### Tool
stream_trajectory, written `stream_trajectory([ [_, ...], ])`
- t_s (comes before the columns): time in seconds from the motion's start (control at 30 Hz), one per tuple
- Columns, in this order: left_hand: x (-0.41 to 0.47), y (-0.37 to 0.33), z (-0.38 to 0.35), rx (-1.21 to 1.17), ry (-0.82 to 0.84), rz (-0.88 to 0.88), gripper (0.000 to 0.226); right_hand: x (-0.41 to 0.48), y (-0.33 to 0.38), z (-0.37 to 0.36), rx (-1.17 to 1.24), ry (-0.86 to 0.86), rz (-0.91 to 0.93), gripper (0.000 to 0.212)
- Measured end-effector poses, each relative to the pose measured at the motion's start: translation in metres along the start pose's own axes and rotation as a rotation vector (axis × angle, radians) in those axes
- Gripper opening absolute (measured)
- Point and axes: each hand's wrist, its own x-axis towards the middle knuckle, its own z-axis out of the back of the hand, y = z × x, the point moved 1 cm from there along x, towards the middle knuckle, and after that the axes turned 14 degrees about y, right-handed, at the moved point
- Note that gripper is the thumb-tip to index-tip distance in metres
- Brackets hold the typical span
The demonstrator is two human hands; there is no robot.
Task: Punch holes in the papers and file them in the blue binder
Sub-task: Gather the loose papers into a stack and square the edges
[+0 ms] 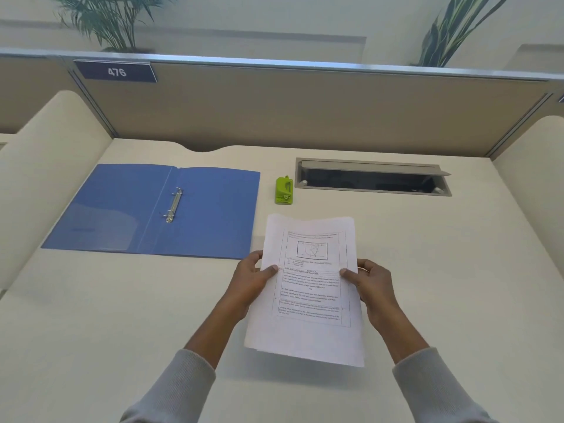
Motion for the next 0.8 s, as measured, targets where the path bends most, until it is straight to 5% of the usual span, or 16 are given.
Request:
stream_trajectory([
  [0.27,-0.008,-0.023,-0.006,-0.012,-0.039,-0.213,0.019,-0.013,0.024,-0.004,0.045,0.012,0.245,0.015],
  [0.53,-0.014,-0.037,-0.009,0.046,-0.046,-0.343,0.027,-0.02,0.031,-0.005,0.025,0.009,0.394,0.012],
  [0.8,-0.016,-0.038,-0.009,0.068,-0.032,-0.409,0.039,-0.023,0.026,-0.005,-0.08,0.01,0.404,0.046],
])
